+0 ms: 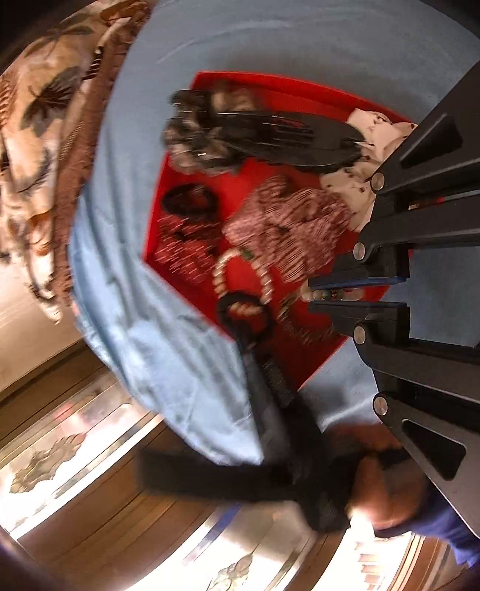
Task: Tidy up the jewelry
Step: 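Open both grippers to drop the ring hair tie and pearl strand into the tray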
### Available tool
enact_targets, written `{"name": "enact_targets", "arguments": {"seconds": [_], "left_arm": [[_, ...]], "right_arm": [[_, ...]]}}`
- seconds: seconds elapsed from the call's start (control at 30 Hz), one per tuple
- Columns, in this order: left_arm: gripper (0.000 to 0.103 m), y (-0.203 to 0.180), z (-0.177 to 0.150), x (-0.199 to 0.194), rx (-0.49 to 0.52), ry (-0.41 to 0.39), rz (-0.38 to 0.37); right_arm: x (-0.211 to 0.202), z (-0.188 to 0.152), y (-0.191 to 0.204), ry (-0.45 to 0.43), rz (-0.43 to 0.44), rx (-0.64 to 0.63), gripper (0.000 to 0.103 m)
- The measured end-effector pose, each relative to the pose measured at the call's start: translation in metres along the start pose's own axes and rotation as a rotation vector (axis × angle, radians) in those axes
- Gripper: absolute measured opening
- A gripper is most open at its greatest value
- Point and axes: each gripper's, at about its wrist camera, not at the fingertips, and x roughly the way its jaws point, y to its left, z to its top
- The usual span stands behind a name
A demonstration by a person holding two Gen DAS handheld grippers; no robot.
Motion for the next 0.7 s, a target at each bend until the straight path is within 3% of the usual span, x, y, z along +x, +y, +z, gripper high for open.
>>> {"name": "enact_targets", "arguments": {"seconds": [0.13, 0.27, 0.33, 0.43, 0.5, 0.57, 0.63, 0.7], "left_arm": [[0.009, -0.006, -0.001, 0.011, 0.018, 0.032, 0.007], [0.009, -0.009, -0.001, 0.009, 0.03, 0.009, 0.032], [0.01, -0.009, -0.001, 0.004, 0.025, -0.008, 0.004], [0.028, -0.01, -0.002, -0.005, 0.024, -0.039, -0.042], [0.046, -0.011, -0.003, -0.016, 0.023, -0.079, -0.072], [0.051, -0.011, -0.003, -0.024, 0.018, -0.112, -0.101], [0.052, -0.011, -0.004, -0.03, 0.008, -0.132, -0.122], [0.053, -0.009, -0.003, -0.036, -0.006, -0.158, -0.14]], "right_arm": [[0.011, -0.007, -0.008, 0.023, -0.071, -0.01, 0.007], [0.017, -0.012, -0.009, 0.038, -0.095, -0.024, 0.007], [0.018, -0.014, -0.006, 0.033, -0.113, -0.049, 0.008], [0.012, -0.014, 0.0, 0.011, -0.134, -0.081, 0.008], [0.0, -0.015, 0.0, -0.017, -0.135, -0.099, 0.013], [-0.02, -0.015, -0.004, -0.061, -0.142, -0.111, 0.031], [-0.043, -0.014, -0.013, -0.11, -0.155, -0.105, 0.042], [-0.063, -0.013, -0.026, -0.162, -0.189, -0.08, 0.046]]}}
